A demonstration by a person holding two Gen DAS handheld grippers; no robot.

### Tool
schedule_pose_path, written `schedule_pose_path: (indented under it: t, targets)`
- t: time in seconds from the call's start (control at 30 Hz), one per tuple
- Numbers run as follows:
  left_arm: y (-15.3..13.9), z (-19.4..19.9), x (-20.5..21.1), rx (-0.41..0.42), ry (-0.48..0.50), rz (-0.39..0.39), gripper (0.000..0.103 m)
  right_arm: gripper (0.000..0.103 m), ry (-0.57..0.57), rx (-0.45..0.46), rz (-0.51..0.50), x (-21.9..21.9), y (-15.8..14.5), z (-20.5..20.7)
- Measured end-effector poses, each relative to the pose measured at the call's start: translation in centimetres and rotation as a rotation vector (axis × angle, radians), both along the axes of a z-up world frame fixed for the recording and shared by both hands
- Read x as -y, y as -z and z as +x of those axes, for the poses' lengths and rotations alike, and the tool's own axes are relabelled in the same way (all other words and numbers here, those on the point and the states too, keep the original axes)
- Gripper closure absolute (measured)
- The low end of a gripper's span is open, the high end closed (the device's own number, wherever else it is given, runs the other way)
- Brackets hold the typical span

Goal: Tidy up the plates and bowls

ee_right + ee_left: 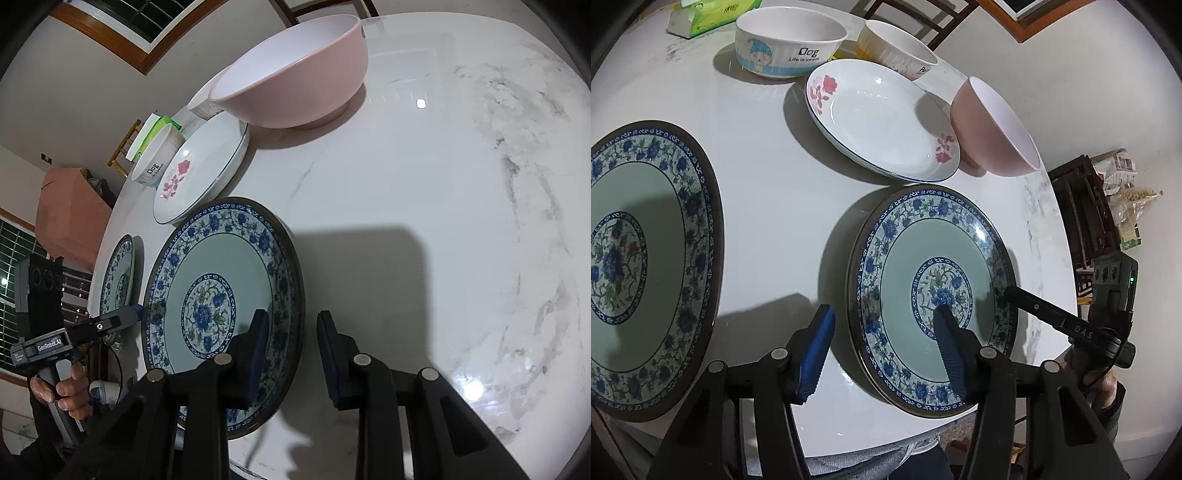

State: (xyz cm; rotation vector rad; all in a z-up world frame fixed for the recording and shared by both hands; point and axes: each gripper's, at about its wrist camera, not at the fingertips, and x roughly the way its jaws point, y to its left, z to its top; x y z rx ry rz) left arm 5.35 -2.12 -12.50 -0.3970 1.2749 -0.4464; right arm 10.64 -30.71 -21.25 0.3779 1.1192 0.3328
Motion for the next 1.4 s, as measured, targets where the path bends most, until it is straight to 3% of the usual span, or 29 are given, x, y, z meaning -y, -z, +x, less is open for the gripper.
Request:
schedule_pose_path:
  t: [0.27, 0.37, 0.53, 0.63, 1.4]
  targets:
    - [1.1, 0.0, 0.4, -0.025, 0.022, 0.005, 0.06, 0.087, -0.006, 0.004, -0.001, -0.1, 0.2, 0.0]
    - [1.6, 0.1, 0.5, -0.038, 0.028, -0.002, 0.071, 0.088, -0.002, 0.004, -0.004, -0.1, 0.2, 0.0]
    - [1.7, 0.1, 0.4, -0.032, 0.027, 0.014, 0.077, 0.087, 0.002, 0.009, -0.022, -0.3, 0.1, -0.1]
    - [1.7, 0.0, 0.3, -0.016, 0.031, 0.052, 0.091, 0.087, 0.013, 0.009, -0.03, -0.4, 0.1, -0.2]
    - [-0.1, -1.2, -0.6, 0.031, 0.025, 0.083, 0.089, 0.087, 0.034, 0.049, -0.059, -2.7, -2.2, -1.8]
